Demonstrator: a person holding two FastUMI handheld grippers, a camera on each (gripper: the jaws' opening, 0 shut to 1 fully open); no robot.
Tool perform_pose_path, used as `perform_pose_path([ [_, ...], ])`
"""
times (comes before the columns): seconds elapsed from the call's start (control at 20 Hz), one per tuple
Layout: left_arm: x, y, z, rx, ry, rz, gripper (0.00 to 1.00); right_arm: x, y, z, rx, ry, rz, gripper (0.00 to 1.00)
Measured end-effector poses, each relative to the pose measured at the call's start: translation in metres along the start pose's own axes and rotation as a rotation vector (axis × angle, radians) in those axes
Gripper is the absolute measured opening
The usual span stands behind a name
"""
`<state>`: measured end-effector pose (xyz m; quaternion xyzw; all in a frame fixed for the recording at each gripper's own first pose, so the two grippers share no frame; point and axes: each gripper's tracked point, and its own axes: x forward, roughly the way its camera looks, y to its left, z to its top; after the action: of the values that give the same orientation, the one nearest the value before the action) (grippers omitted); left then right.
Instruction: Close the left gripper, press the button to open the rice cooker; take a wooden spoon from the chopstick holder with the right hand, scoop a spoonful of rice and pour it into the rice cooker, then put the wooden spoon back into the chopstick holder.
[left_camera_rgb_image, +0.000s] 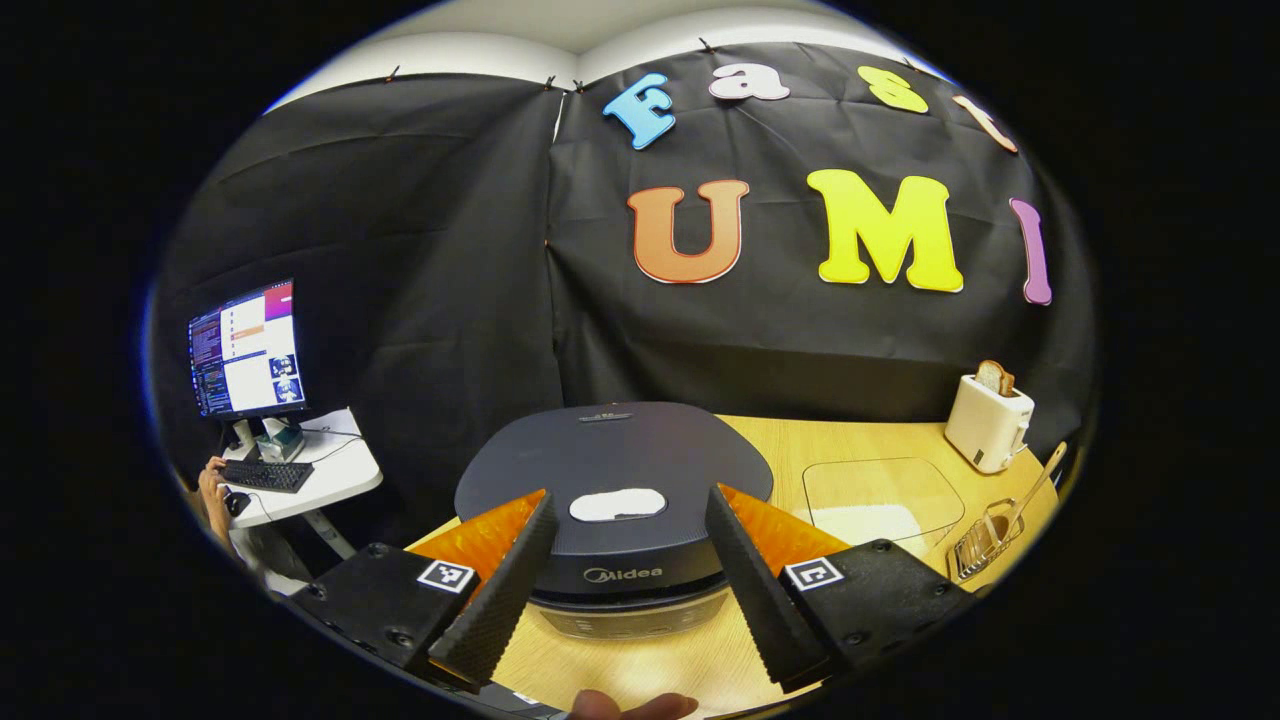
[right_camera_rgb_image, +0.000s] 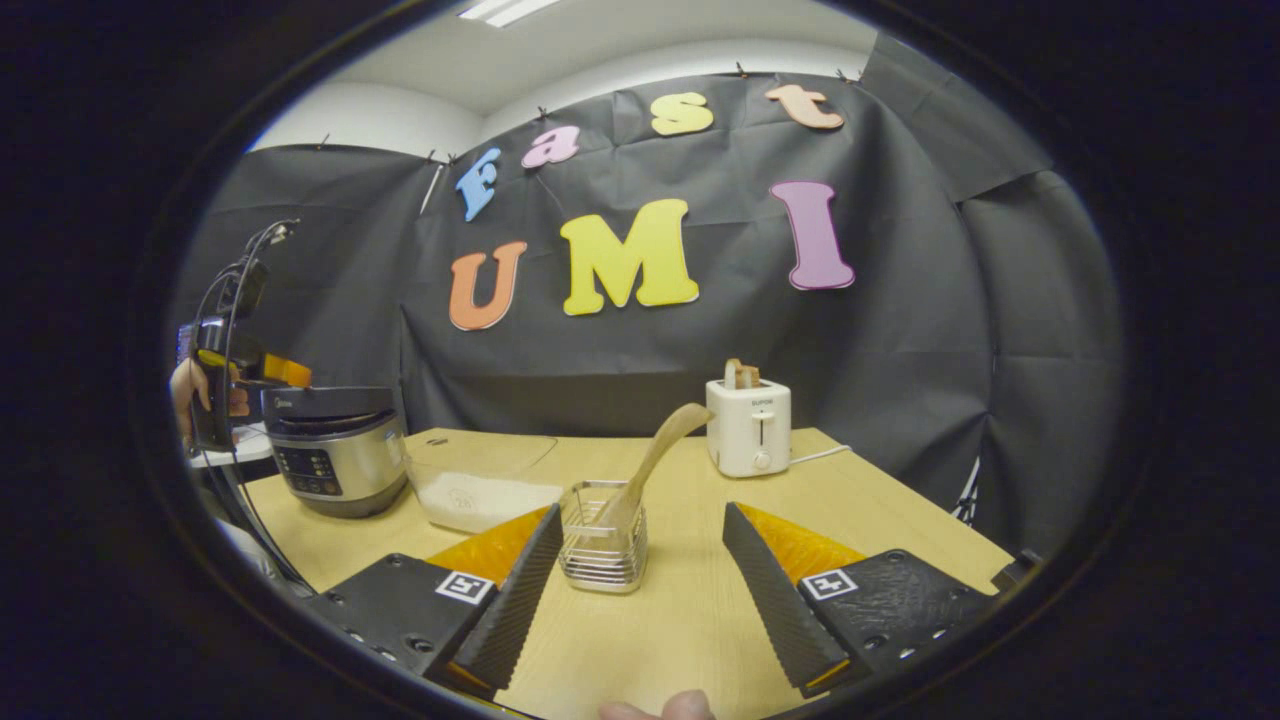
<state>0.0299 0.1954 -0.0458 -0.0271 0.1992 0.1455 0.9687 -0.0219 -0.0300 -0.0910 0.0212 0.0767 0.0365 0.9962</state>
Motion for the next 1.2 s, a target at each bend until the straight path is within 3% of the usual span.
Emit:
perform_pose_path([
  [0.15, 0.000, -0.001, -0.010, -0.002, 0.012, 0.001, 0.97, 0.001, 0.003, -0.001, -0.010, 0.003, 0.004, 0.92],
  [0.2, -0.001, -0.001, -0.010, 0.004, 0.004, 0.005, 0.96, 0.002, 0.003, -0.002, -0.009, 0.004, 0.005, 0.96],
  [0.3, 0.000, -0.001, -0.010, 0.010, -0.004, 0.005, 0.97, 0.004, 0.003, -0.005, -0.007, 0.012, 0.002, 0.91],
  [0.4, 0.000, -0.001, -0.011, 0.000, -0.015, 0.001, 0.97, 0.005, 0.003, -0.008, 0.001, 0.018, 0.004, 0.96],
  [0.5, 0.000, -0.002, -0.009, 0.013, -0.045, -0.002, 0.97, 0.005, 0.002, -0.010, -0.003, 0.016, 0.002, 0.92],
  [0.55, 0.001, -0.001, -0.010, 0.020, -0.053, -0.003, 0.97, 0.006, 0.002, -0.010, 0.000, 0.016, 0.002, 0.96],
  [0.6, 0.000, -0.002, -0.010, 0.019, -0.056, -0.007, 0.97, 0.008, 0.004, -0.013, 0.001, 0.019, 0.002, 0.91],
  [0.7, 0.002, -0.002, -0.011, 0.035, -0.071, -0.015, 0.97, 0.012, 0.006, -0.016, -0.013, 0.021, -0.001, 0.95],
  [0.75, 0.003, -0.003, -0.015, 0.046, -0.065, -0.023, 0.96, 0.013, 0.010, -0.017, -0.017, 0.024, 0.005, 0.91],
  [0.9, 0.003, -0.004, -0.020, 0.054, -0.079, -0.047, 0.94, 0.016, 0.021, -0.018, -0.020, 0.020, 0.025, 0.96],
  [0.95, 0.000, -0.003, -0.019, 0.045, -0.088, -0.049, 0.93, 0.018, 0.025, -0.018, -0.024, 0.017, 0.031, 0.92],
  [1.2, 0.001, -0.002, -0.016, 0.040, -0.121, -0.045, 0.92, 0.025, 0.034, -0.022, -0.019, 0.028, 0.045, 0.92],
])
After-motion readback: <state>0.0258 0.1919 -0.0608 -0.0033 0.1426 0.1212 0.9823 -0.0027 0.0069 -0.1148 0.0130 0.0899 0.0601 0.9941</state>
